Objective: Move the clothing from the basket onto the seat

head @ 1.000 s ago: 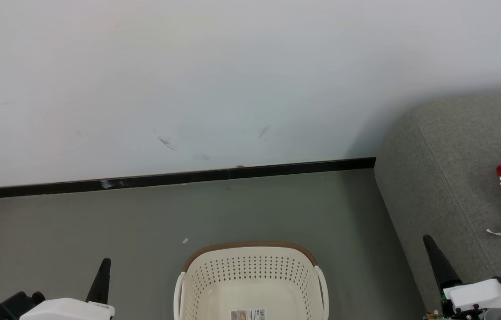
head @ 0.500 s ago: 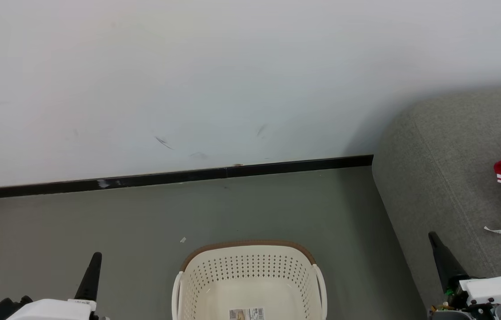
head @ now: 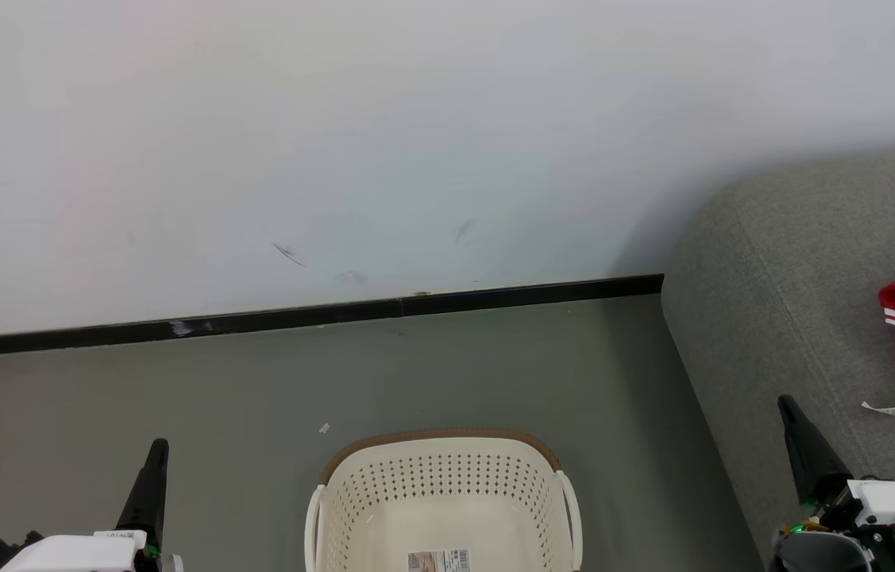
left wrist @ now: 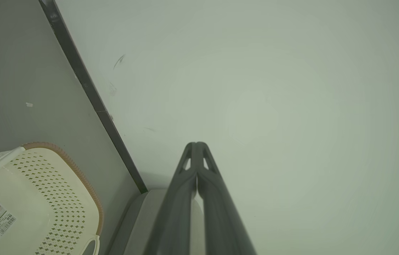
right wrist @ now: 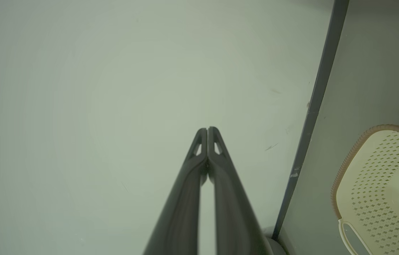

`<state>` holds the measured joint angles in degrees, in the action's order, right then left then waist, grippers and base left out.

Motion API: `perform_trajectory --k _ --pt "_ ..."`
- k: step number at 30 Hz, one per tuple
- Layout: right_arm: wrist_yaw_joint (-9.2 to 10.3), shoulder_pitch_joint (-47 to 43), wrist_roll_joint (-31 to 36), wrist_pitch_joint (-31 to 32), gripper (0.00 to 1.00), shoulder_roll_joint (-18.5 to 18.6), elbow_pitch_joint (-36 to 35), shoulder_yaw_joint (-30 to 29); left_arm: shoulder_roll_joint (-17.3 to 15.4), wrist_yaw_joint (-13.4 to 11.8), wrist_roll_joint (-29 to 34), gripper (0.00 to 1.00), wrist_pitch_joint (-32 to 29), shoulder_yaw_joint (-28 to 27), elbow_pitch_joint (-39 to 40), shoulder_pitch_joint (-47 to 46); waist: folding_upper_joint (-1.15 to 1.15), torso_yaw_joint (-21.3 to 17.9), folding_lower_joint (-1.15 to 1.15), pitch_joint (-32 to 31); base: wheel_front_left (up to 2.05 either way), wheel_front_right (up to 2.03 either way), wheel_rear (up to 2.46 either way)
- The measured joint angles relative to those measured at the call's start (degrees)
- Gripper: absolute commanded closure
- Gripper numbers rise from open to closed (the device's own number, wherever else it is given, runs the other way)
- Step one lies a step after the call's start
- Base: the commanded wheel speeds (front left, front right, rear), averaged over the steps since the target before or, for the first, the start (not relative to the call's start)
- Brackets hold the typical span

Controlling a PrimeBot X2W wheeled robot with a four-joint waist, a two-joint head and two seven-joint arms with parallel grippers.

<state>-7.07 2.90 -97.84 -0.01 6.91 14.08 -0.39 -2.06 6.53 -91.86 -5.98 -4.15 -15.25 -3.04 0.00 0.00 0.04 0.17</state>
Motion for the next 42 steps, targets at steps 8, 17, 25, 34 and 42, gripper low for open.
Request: perform_trajectory --k 8,17,25,34,42 --pt "0.0 0.0 0.0 0.0 1.0 0.0 0.1 -0.1 0.0 0.2 0.0 1.0 0.0 0.0 -0.1 -0.1 0.0 0.0 0.0 0.0 0.0 0.0 0.0" --pt "0.0 0.0 0.0 0.1 1.0 0.0 0.4 -0.2 0.0 0.2 0.0 1.0 0.0 0.0 -0.2 -0.1 0.0 0.0 -0.01 0.0 0.0 0.0 0.0" --pt "0.0 0.0 0.0 0.3 1.0 0.0 0.5 -0.2 0.0 0.2 0.0 1.0 0.0 -0.1 -0.3 -0.1 0.0 0.0 -0.01 0.0 0.0 0.0 0.0" --pt "0.0 0.0 0.0 0.5 1.0 0.0 0.7 -0.3 0.0 0.2 0.0 1.0 0.0 -0.1 -0.4 -0.2 0.0 0.0 -0.01 0.0 0.0 0.0 0.0" --pt "0.0 0.0 0.0 0.5 1.0 0.0 0.7 -0.4 0.0 0.2 0.0 1.0 0.0 -0.1 -0.5 -0.2 0.0 0.0 -0.02 0.0 0.0 0.0 0.0"
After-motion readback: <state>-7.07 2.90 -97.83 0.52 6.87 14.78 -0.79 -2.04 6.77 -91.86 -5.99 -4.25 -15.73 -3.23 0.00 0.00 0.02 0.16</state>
